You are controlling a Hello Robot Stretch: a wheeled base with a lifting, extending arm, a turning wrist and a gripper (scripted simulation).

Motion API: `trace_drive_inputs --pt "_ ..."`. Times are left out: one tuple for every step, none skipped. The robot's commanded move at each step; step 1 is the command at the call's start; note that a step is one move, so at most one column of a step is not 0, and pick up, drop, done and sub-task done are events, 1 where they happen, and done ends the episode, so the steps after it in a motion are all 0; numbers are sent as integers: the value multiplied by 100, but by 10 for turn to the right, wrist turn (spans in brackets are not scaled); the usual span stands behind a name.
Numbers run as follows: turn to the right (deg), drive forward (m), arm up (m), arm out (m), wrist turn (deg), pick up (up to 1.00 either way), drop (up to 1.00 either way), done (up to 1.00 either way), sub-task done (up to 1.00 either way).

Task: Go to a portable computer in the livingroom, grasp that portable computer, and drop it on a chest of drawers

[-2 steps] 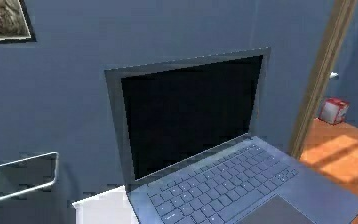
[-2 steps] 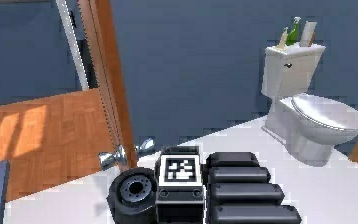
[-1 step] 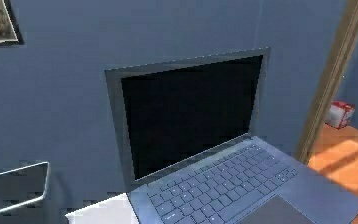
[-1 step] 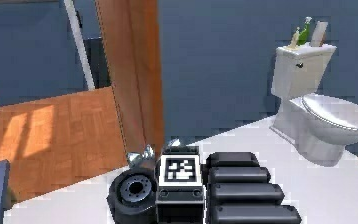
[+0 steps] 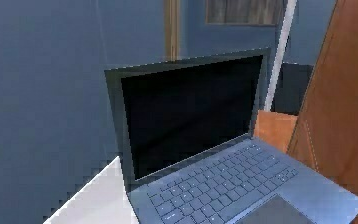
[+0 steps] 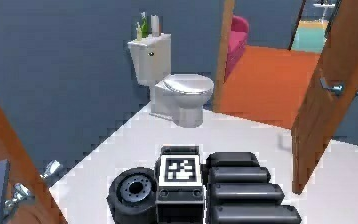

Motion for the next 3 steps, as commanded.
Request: trace_drive_inputs --pt "0 40 0 0 0 0 0 0 0" --pt "-450 0 0 0 0 0 0 0 0" --pt "-450 0 0 0 0 0 0 0 0"
